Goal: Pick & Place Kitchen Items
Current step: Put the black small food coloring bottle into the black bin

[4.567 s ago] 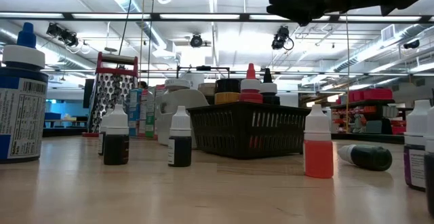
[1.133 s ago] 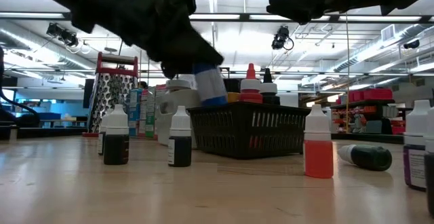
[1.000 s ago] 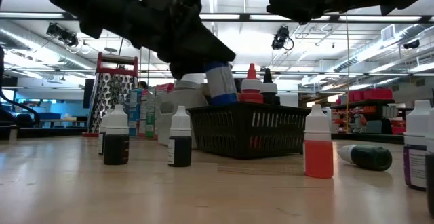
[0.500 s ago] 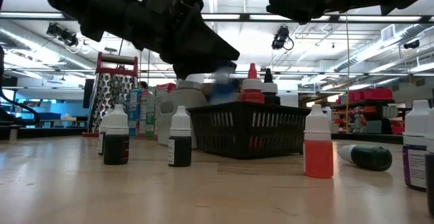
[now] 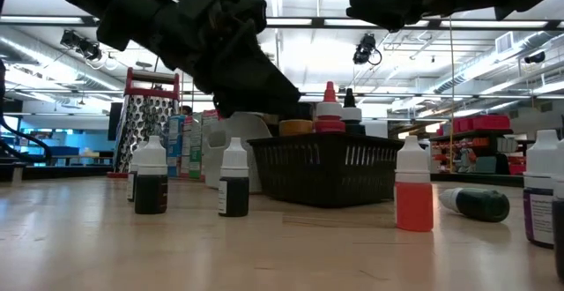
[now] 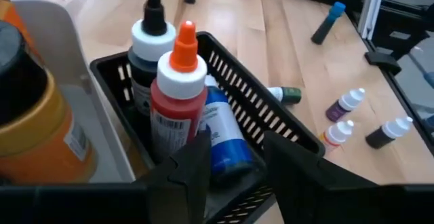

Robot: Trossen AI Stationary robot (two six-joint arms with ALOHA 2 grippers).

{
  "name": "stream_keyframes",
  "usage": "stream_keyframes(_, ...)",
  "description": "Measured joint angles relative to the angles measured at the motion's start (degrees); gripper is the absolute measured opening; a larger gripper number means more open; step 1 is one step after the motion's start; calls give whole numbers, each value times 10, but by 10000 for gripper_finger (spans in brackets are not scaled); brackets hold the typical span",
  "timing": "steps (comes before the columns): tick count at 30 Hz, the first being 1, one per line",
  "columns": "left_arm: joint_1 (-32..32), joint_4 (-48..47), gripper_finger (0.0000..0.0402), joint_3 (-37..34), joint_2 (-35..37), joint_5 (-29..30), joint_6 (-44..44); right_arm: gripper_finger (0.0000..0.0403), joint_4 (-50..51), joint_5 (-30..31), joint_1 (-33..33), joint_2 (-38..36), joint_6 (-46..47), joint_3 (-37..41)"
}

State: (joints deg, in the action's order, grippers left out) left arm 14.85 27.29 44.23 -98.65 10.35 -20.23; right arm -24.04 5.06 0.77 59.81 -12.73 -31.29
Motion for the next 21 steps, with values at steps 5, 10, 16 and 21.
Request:
stream_keyframes(5, 0, 3, 151, 0, 0, 3, 7, 214, 11, 0, 0, 0, 21, 0)
stream_keyframes(10, 0, 4, 175, 0, 1, 3, 8, 214, 10, 0, 0, 0, 17, 0)
stream_keyframes(16, 2, 6, 196, 14, 1, -30, 1, 214, 11, -3, 0, 0, 15, 0)
stream_keyframes(21, 7, 3, 199, 35, 1, -21, 53, 214, 28, -85, -1, 0, 20, 1)
